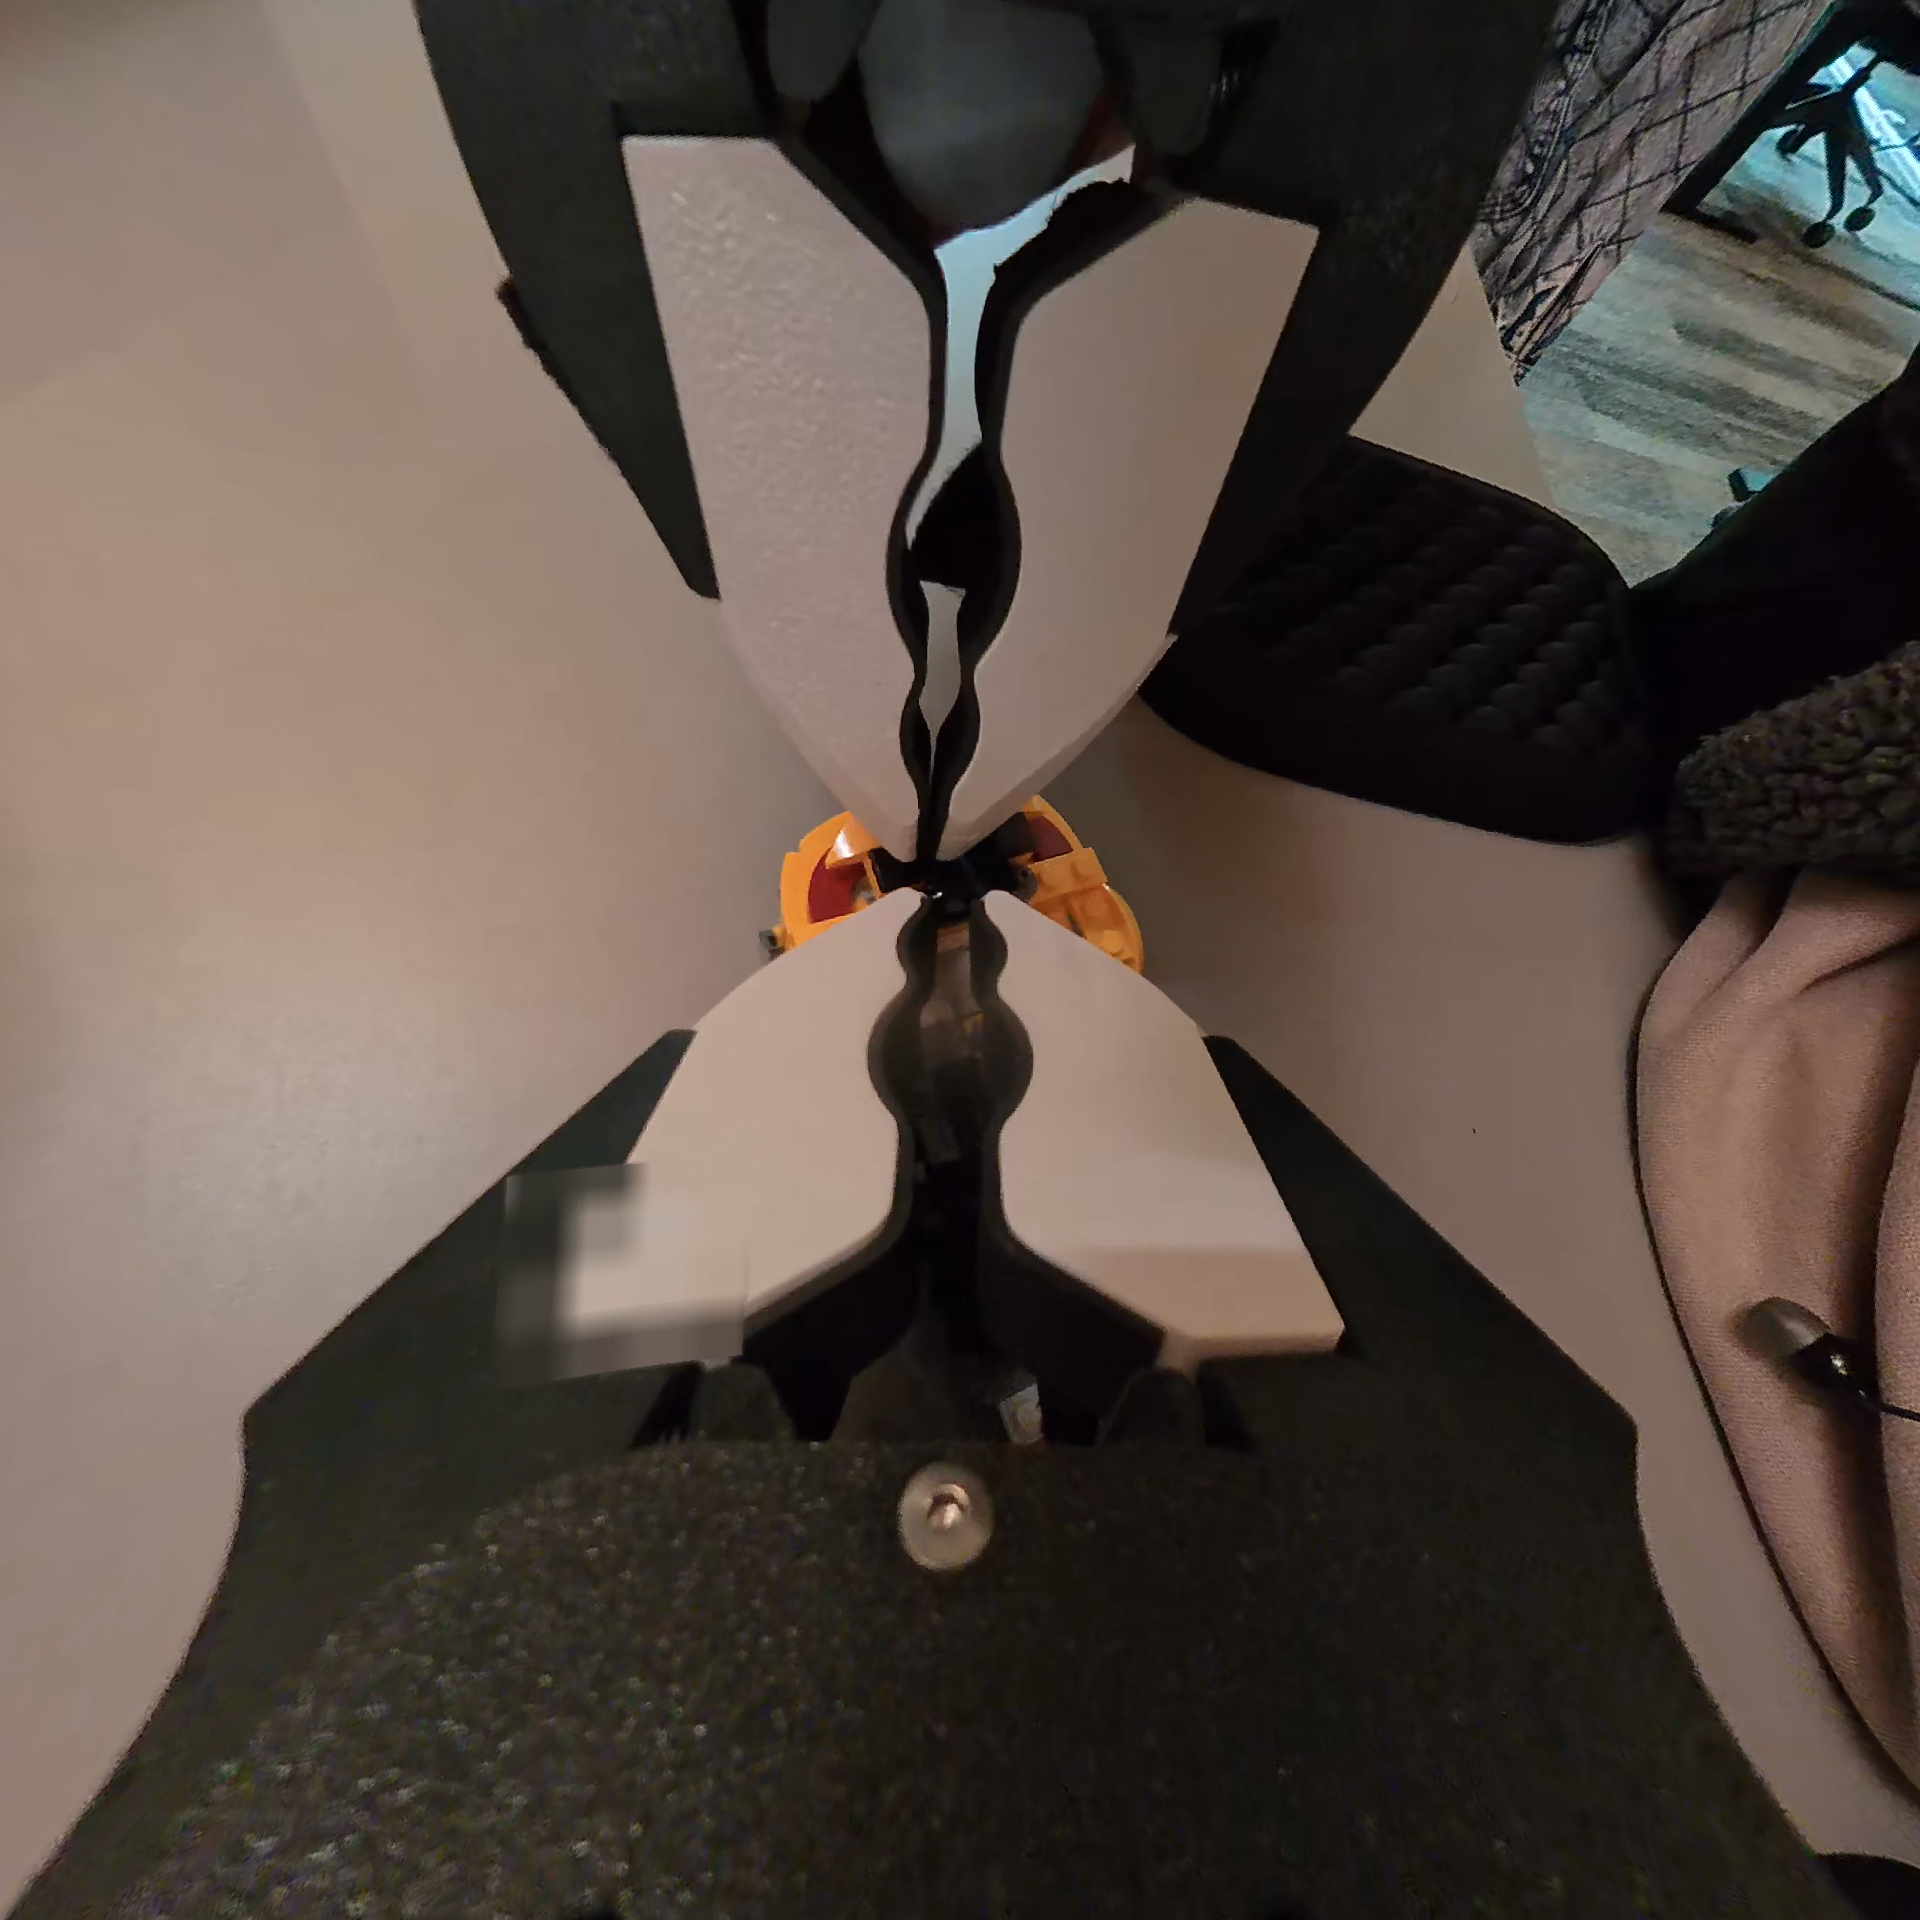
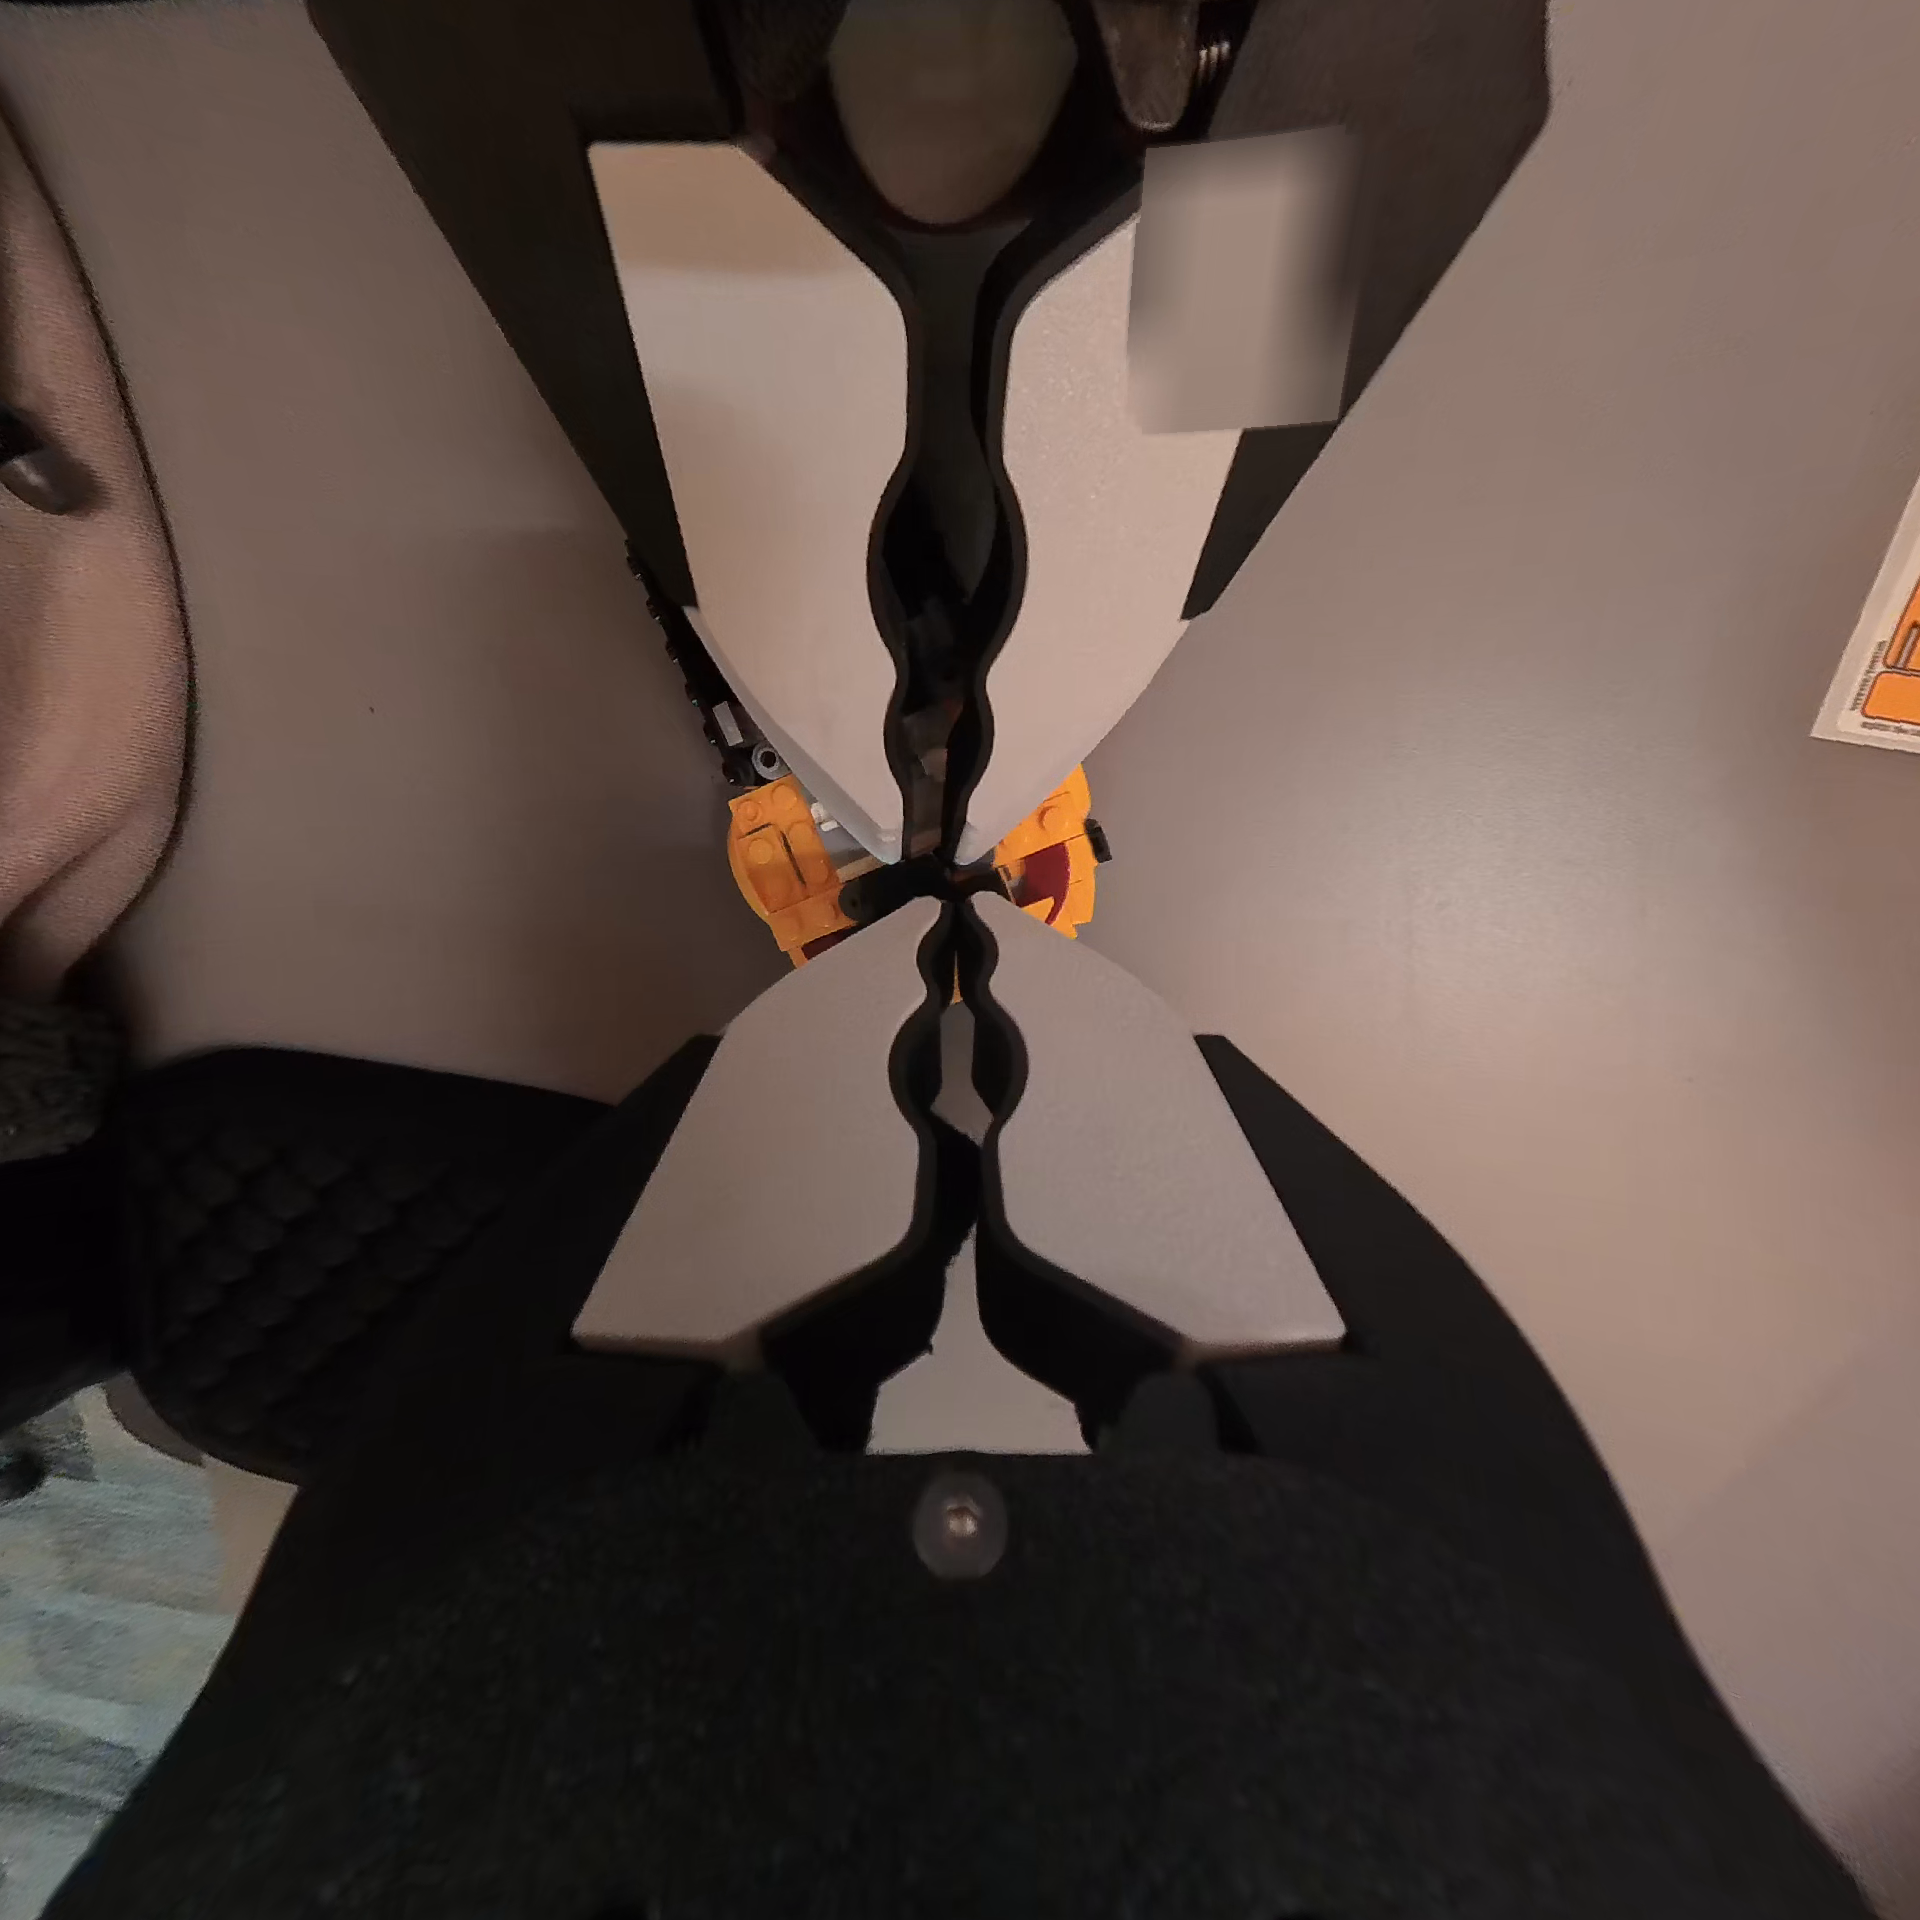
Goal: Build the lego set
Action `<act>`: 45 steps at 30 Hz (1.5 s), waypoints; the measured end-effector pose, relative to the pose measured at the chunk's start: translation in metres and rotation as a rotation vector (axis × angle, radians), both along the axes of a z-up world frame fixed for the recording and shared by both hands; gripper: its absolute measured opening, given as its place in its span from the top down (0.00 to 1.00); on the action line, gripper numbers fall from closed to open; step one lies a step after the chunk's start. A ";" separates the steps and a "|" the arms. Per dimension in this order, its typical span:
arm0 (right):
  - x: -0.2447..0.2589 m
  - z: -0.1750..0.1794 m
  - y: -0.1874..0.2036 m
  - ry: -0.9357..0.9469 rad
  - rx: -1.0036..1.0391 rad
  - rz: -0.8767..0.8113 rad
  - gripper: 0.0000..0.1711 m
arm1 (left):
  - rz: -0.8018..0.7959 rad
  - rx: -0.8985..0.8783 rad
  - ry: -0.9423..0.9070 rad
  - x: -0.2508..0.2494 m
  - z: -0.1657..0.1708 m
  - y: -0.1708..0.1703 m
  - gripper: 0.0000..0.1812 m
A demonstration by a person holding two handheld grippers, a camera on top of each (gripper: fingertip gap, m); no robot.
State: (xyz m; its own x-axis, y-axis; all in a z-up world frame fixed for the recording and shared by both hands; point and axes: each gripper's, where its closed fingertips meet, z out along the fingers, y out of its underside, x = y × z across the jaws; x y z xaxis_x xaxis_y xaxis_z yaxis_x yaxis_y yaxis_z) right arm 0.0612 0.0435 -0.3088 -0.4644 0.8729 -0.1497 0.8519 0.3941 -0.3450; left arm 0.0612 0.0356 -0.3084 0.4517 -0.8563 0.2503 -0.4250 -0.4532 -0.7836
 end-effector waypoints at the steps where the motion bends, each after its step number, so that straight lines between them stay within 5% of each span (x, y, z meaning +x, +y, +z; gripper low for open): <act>1: 0.000 0.000 0.000 0.000 -0.007 -0.006 1.00 | 0.000 -0.001 -0.001 0.000 0.000 0.000 0.97; 17: -0.001 -0.001 0.000 0.031 0.058 -0.013 1.00 | 0.001 -0.010 -0.008 0.000 -0.001 0.000 0.97; 26: 0.003 0.011 0.014 0.110 -0.067 -0.202 1.00 | 0.006 -0.003 -0.010 0.000 0.000 0.001 0.97; 29: 0.007 0.002 0.010 0.080 -0.090 -0.248 0.88 | 0.009 0.003 -0.003 -0.001 -0.001 0.002 0.97; 45: 0.003 -0.003 0.008 0.032 -0.253 -0.470 0.92 | 0.006 0.041 0.015 0.001 -0.001 0.003 0.97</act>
State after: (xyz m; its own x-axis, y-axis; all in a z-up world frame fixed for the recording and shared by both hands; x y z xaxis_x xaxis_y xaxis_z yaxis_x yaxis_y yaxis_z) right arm 0.0643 0.0518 -0.3117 -0.0397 0.9263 -0.3746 0.9039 -0.1265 -0.4086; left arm 0.0620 0.0381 -0.3098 0.4607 -0.8629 0.2077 -0.4343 -0.4232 -0.7951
